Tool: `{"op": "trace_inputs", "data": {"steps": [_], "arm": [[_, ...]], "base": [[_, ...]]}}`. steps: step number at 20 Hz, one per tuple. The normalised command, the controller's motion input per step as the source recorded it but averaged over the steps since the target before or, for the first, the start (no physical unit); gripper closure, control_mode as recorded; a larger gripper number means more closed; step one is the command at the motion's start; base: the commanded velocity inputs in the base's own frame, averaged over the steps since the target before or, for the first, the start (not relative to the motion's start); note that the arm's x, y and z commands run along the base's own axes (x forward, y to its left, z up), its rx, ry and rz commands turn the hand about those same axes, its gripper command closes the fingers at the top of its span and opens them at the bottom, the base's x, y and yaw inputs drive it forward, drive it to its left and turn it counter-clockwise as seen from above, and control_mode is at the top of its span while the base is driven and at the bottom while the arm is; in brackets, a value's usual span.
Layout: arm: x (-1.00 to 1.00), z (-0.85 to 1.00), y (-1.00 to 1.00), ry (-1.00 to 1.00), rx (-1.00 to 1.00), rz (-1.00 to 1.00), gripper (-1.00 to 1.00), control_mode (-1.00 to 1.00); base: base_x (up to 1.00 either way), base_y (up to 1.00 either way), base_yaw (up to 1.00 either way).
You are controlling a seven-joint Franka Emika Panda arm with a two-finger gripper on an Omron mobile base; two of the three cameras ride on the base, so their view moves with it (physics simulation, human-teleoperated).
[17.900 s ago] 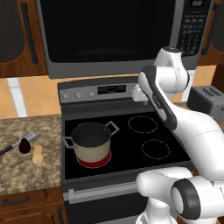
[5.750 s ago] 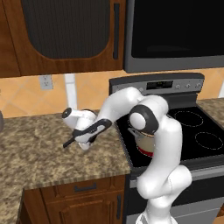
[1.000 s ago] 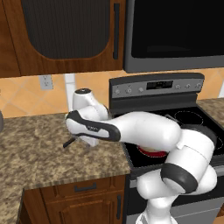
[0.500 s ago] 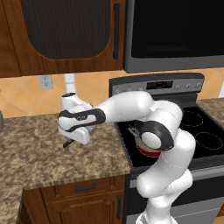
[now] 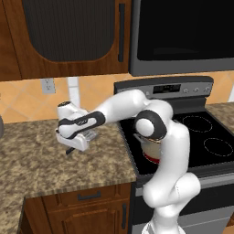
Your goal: Put the squash and avocado in the pot. Retrieve the spatula and lightly stir the vegetables in the pot.
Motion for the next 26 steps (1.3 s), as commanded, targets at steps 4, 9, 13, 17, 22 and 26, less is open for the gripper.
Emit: {"op": "trace_inputs", "data": {"steps": [4,9,13,17,22,26], "arm": [[0.37,-0.37,0.1,-0.06,0.0,0.1,-1.0,-1.0],[0.28,-0.21,0.13,-0.02,0.01,0.07,-1.0,-1.0],[0.0,-0.34,0.01,-0.04,0.04,0.01,-1.0,-1.0],[0.06,-0.39,-0.05,-0.05,0.03,0.0,-1.0,-1.0],[0.1,-0.4,-0.1,0.0,0.01,0.0,1.0,-1.0],[0.0,-0.41,-0.08,0.0,0.0,0.0,1.0,-1.0]], "base": [[0.0,0.0,0.0],[0.0,0.0,0.0],[0.0,0.0,0.0],[0.0,0.0,0.0],[0.0,0.0,0.0],[0.0,0.0,0.0]]}}
